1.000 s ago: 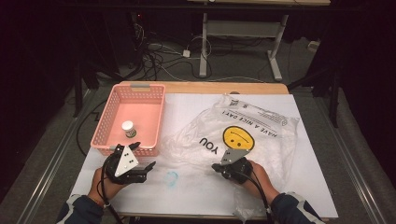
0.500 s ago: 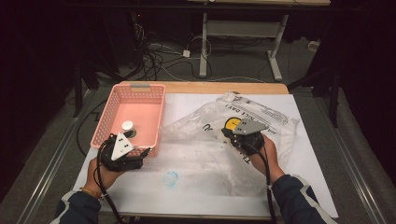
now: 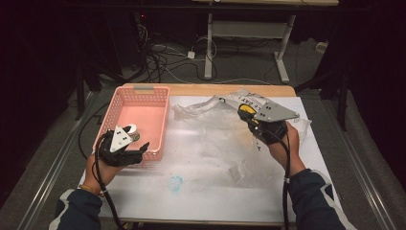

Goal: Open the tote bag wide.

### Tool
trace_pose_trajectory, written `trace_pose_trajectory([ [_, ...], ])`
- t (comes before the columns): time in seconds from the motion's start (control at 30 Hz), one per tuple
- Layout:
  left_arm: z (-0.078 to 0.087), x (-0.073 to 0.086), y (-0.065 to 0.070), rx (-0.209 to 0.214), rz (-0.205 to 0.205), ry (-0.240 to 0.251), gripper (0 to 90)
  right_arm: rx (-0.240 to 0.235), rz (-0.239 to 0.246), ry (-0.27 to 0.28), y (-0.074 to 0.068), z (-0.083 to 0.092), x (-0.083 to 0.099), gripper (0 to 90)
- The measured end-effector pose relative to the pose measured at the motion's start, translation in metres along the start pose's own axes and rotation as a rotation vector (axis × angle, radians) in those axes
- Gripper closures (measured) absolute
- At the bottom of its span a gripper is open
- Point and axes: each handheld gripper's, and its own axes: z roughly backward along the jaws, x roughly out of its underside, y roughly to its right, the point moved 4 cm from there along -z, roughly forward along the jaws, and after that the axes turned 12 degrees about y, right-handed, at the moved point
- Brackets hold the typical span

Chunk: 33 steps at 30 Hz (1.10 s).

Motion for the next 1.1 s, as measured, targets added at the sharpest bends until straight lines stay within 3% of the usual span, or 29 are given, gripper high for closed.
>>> trace_pose_trajectory([
  [0.1,-0.003,-0.002,-0.008,-0.008,0.026,-0.008,19.0,0.022,0.034,0.027,0.005,0.006,-0.020,90.0],
  [0.3,-0.014,-0.003,-0.023,-0.012,0.045,-0.040,19.0,0.057,0.086,0.045,0.009,0.009,-0.036,90.0],
  [0.5,-0.024,-0.003,-0.036,0.003,0.038,-0.093,18.9,0.074,0.072,0.071,0.014,0.011,-0.037,90.0],
  [0.6,-0.033,-0.003,-0.044,0.015,0.053,-0.132,18.9,0.099,0.066,0.087,0.016,0.012,-0.036,90.0],
  [0.7,-0.045,-0.001,-0.048,0.031,0.064,-0.182,19.1,0.111,0.055,0.109,0.016,0.013,-0.036,90.0],
  [0.9,-0.068,-0.001,-0.060,0.044,0.037,-0.311,20.2,0.063,0.054,0.085,0.008,0.006,-0.028,90.0],
  [1.0,-0.077,0.007,-0.068,0.027,0.006,-0.406,20.3,0.040,0.043,0.077,0.004,0.003,-0.023,90.0],
  [1.1,-0.083,0.020,-0.073,0.049,0.028,-0.504,20.4,0.013,0.034,0.065,0.001,0.000,-0.017,90.0],
])
